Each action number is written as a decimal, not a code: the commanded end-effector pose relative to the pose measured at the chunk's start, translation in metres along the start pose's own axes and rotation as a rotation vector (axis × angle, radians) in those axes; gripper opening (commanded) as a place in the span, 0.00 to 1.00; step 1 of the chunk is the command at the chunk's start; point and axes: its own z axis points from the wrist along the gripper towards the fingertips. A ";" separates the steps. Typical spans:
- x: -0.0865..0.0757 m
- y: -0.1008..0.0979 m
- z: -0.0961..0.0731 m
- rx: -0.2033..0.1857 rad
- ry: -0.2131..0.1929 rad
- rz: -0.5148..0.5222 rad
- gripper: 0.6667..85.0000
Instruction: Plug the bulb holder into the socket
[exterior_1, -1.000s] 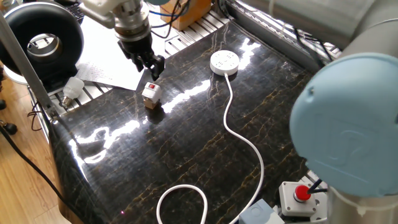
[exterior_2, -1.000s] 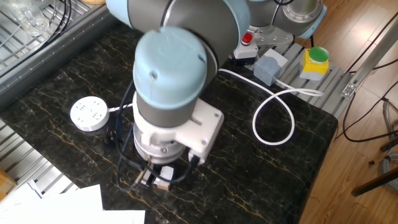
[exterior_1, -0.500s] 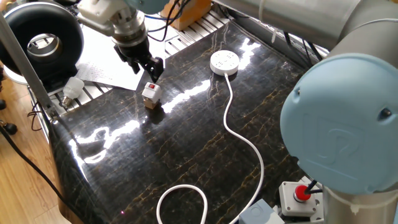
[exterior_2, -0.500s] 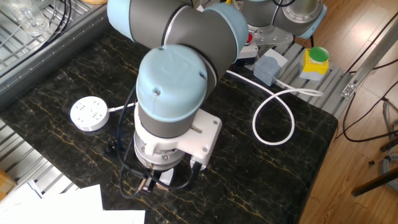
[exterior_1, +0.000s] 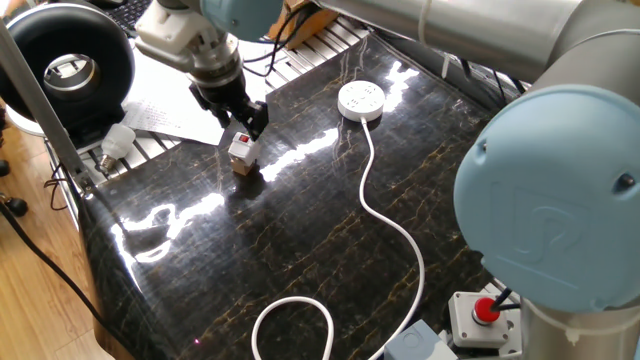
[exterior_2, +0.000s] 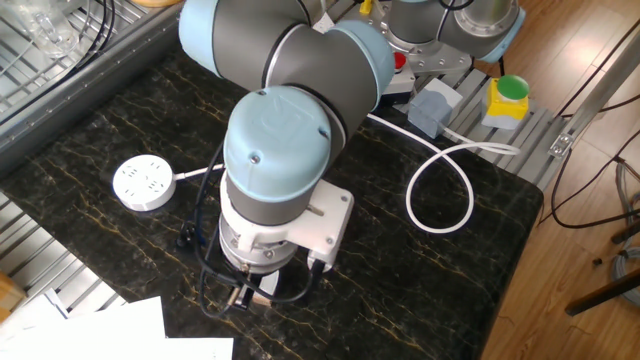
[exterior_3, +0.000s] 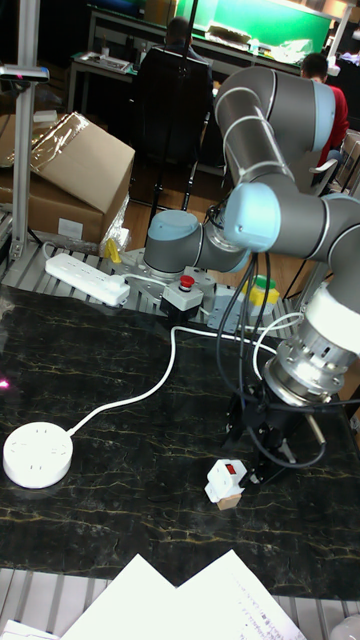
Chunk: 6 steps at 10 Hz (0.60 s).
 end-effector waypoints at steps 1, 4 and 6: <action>-0.003 0.001 0.009 0.006 -0.016 -0.002 0.70; -0.005 0.002 0.015 0.015 -0.013 -0.008 0.70; -0.006 0.002 0.018 0.019 -0.014 -0.017 0.70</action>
